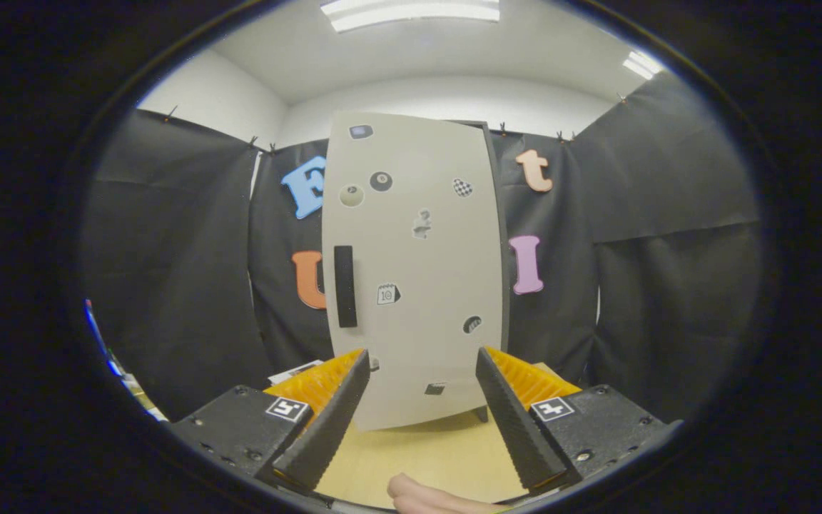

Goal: Open the shoe cabinet door, grab the shoes and put them into the shoe cabinet, then close the shoe cabinet door.

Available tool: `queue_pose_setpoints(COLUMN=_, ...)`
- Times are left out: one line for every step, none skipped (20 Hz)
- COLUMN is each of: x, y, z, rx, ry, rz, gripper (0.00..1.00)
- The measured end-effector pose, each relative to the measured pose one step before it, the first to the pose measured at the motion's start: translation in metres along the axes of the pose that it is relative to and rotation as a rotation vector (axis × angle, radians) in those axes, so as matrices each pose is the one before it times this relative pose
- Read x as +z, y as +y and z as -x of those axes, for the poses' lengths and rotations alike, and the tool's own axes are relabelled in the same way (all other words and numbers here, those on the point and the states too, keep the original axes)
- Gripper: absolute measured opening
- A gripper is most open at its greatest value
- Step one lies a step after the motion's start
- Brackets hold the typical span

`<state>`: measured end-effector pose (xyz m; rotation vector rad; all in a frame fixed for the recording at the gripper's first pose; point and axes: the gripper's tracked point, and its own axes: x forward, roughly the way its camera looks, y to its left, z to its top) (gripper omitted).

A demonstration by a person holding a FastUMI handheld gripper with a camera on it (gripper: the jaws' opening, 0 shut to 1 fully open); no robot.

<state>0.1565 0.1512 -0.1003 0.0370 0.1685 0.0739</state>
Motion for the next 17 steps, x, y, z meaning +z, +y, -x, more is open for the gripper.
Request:
queue_pose_setpoints(x=-0.00235, y=-0.00149, z=0.00937, rx=0.00102, ry=-0.00793, rz=-0.01327, gripper=0.98)
queue_pose_setpoints(x=-0.00155, y=0.00208, z=0.0097, rx=0.01526, ry=-0.00477, rz=-0.00414, gripper=0.98)
queue_pose_setpoints(x=-0.0018, y=0.0015, z=0.00994, rx=0.01813, ry=-0.00654, rz=-0.00534, gripper=0.98)
queue_pose_setpoints(x=-0.0016, y=-0.0022, z=0.00874, rx=0.00671, ry=-0.00962, rz=-0.00632, gripper=0.98)
queue_pose_setpoints(x=-0.00043, y=-0.00501, z=0.00738, rx=-0.0066, ry=-0.00331, rz=-0.0024, gripper=0.98)
queue_pose_setpoints(x=-0.00024, y=-0.00469, z=0.00754, rx=-0.00504, ry=-0.00618, rz=0.00265, gripper=0.98)
queue_pose_setpoints(x=0.00155, y=-0.00204, z=0.00589, rx=-0.00228, ry=-0.01195, rz=0.0049, gripper=0.98)
queue_pose_setpoints(x=0.00158, y=-0.00167, z=0.00448, rx=-0.00142, ry=-0.00778, rz=0.0096, gripper=0.98)
queue_pose_setpoints(x=0.0014, y=-0.00399, z=0.00191, rx=-0.00402, ry=-0.00848, rz=0.00521, gripper=0.98)
queue_pose_setpoints(x=-0.00039, y=-0.00332, z=0.00136, rx=-0.00371, ry=-0.00194, rz=0.00437, gripper=0.98)
queue_pose_setpoints(x=-0.00114, y=-0.00345, z=0.00062, rx=-0.00696, ry=0.00362, rz=-0.00435, gripper=0.98)
queue_pose_setpoints(x=-0.00185, y=-0.00268, z=-0.0005, rx=-0.00547, ry=0.00833, rz=-0.0025, gripper=0.98)
queue_pose_setpoints(x=-0.00103, y=-0.00277, z=-0.00076, rx=-0.00327, ry=0.00505, rz=-0.00239, gripper=0.98)
queue_pose_setpoints(x=0.00026, y=-0.00096, z=-0.00106, rx=0.00025, ry=0.00434, rz=-0.00006, gripper=0.98)
queue_pose_setpoints(x=-0.0012, y=-0.0013, z=-0.00114, rx=0.00037, ry=0.00581, rz=-0.00281, gripper=0.98)
queue_pose_setpoints(x=-0.00123, y=-0.00099, z=-0.00051, rx=0.00317, ry=0.00247, rz=-0.00425, gripper=0.98)
queue_pose_setpoints(x=-0.00118, y=0.00043, z=-0.00109, rx=0.00486, ry=0.00449, rz=-0.00114, gripper=0.98)
